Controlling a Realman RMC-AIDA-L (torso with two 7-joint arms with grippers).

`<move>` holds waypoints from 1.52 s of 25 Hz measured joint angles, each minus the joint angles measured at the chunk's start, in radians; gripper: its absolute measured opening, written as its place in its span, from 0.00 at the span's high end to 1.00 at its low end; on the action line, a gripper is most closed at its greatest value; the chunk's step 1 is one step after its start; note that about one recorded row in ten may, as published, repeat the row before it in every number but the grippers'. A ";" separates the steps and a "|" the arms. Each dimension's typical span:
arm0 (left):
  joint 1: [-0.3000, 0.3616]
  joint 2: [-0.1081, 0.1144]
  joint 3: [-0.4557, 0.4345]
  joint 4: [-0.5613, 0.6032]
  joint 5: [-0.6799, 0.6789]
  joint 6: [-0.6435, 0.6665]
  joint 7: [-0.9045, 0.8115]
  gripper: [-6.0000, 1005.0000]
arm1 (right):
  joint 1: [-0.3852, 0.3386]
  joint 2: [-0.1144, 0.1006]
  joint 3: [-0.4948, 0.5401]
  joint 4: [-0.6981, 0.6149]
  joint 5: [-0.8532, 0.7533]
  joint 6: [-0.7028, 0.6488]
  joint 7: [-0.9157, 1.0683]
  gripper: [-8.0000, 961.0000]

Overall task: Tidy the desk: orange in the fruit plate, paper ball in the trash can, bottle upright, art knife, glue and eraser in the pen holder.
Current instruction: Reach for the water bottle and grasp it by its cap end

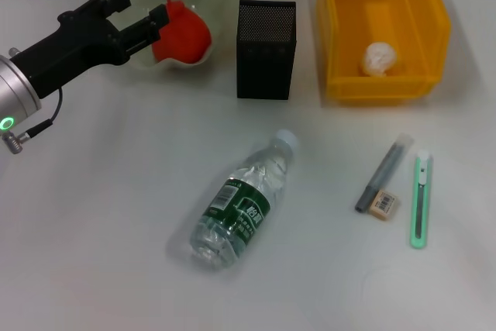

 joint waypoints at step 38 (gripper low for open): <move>-0.361 -0.003 0.322 0.493 1.086 0.233 -1.255 0.24 | -0.262 0.008 0.154 -0.025 -0.106 0.026 -0.081 0.37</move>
